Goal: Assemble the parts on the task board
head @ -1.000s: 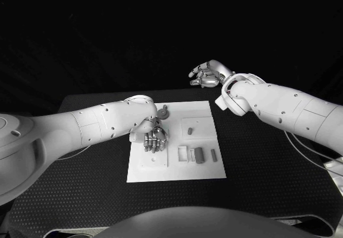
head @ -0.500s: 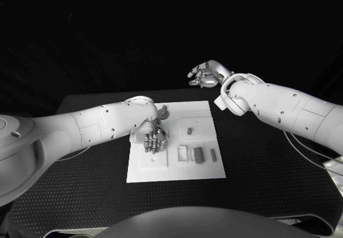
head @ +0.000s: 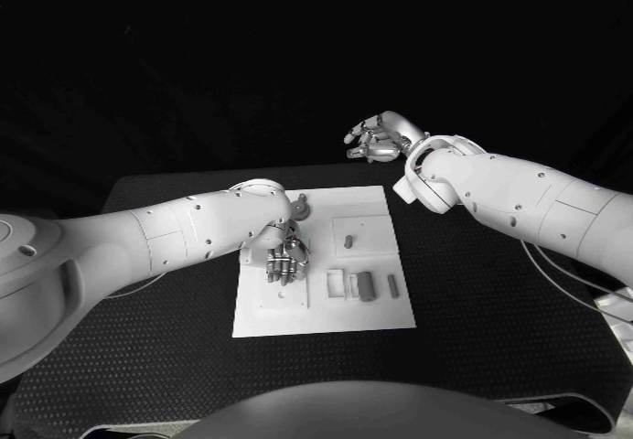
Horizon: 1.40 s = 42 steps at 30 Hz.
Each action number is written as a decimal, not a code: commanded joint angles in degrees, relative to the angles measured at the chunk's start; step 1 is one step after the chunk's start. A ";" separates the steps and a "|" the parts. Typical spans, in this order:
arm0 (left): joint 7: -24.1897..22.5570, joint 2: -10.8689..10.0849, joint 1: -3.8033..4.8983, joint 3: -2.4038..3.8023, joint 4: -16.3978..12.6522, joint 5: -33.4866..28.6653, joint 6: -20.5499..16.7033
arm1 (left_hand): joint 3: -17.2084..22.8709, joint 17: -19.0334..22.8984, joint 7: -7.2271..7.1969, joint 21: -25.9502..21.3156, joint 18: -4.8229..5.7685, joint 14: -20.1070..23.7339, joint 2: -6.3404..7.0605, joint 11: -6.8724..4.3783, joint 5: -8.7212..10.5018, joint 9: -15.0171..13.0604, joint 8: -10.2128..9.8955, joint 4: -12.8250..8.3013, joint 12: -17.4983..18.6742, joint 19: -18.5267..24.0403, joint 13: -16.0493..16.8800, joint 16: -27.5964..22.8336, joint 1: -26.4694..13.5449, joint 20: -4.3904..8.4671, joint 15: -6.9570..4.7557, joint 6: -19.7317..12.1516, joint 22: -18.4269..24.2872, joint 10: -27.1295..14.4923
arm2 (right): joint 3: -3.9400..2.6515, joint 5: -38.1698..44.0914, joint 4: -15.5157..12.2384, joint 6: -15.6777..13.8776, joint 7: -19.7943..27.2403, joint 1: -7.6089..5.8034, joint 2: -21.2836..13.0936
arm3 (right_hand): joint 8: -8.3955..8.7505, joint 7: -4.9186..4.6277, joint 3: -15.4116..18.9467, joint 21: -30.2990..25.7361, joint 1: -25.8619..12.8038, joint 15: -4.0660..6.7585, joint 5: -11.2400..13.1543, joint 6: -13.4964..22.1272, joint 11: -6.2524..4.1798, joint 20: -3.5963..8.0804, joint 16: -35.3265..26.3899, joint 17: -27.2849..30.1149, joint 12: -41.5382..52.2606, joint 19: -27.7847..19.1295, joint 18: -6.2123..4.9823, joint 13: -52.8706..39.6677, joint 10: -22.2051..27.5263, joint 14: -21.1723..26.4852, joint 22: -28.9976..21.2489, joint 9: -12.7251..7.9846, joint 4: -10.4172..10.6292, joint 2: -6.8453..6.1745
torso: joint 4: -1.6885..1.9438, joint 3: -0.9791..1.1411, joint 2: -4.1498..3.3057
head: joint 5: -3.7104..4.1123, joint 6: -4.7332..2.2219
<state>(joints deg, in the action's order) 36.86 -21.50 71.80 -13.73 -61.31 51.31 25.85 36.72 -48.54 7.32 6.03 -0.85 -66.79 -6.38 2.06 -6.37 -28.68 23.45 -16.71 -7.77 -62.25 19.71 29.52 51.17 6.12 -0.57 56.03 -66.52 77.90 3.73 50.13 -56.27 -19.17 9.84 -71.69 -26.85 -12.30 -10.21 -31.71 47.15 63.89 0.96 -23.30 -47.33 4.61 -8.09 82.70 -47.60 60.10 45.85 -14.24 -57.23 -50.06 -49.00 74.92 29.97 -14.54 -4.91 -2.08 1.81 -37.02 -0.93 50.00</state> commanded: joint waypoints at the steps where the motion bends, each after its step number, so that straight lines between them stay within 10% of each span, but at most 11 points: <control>1: -0.78 0.13 -0.19 0.00 -0.23 0.12 -1.52 | 0.40 -0.16 -1.18 0.36 0.42 -0.43 -0.38 0.00 0.04 -0.05 -0.11 0.08 0.08 -0.36 0.14 -0.29 -0.23 0.03 0.07 1.42 -0.15 0.25 | -0.03 0.04 -0.10 0.75 0.72 0.04 0.01 | -0.34 -0.57 0.12 -0.35 0.49 0.19 -0.13 0.02 -0.07 -0.19 0.19 0.09 0.32 -0.21 -0.76 0.07 0.34 0.07 0.99 -0.08 -0.28 0.22 | -0.02 0.01 0.01 | 0.04 0.00; 21: -1.15 -0.40 -0.20 0.01 -0.01 0.28 -3.24 | -4.66 -1.36 0.48 -0.55 0.30 -0.66 4.36 0.09 1.82 0.70 -2.94 1.92 0.32 -0.72 1.13 -1.26 -6.81 0.06 0.03 -2.03 -0.64 0.09 | -0.03 0.04 -0.06 1.00 0.65 0.09 -0.14 | -0.23 -0.66 0.16 -0.43 0.42 0.13 -0.14 0.34 0.02 -0.27 0.20 0.24 0.34 -0.35 -0.76 0.23 0.55 0.25 0.98 -0.28 -0.28 0.10 | 0.03 -0.02 0.02 | 0.11 0.00; 42: -1.46 -3.68 0.02 0.07 -1.87 3.42 -5.61 | -4.95 -1.62 0.31 -0.72 0.22 -0.85 5.70 -0.03 2.26 0.60 -2.85 2.36 0.29 -0.94 1.37 -1.42 -7.29 0.13 -0.05 -1.65 -0.74 0.22 | -0.02 0.04 0.11 1.10 0.65 0.12 -0.85 | -0.23 -0.71 0.22 -0.46 0.34 0.08 -0.13 0.43 0.07 -0.33 0.23 0.33 0.41 -0.42 -0.76 0.33 0.65 0.34 0.98 -0.38 -0.23 0.07 | 0.08 -0.06 0.05 | 0.22 0.00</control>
<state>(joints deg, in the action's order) 35.88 -24.94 71.77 -13.63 -62.82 52.57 22.06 31.87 -50.10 7.74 5.59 -0.85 -67.15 -1.07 2.05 -4.36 -28.04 20.90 -14.46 -7.77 -62.88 20.99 28.37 43.81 6.34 -0.60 54.34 -67.21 77.90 3.73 50.13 -56.19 -18.80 9.89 -71.59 -27.58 -12.30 -10.68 -31.71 46.93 63.89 0.75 -23.30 -47.07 4.81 -8.29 82.70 -47.33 60.33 45.65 -14.24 -56.97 -49.86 -48.83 74.90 29.68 -14.54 -4.91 -2.04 1.79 -36.99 -0.82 50.00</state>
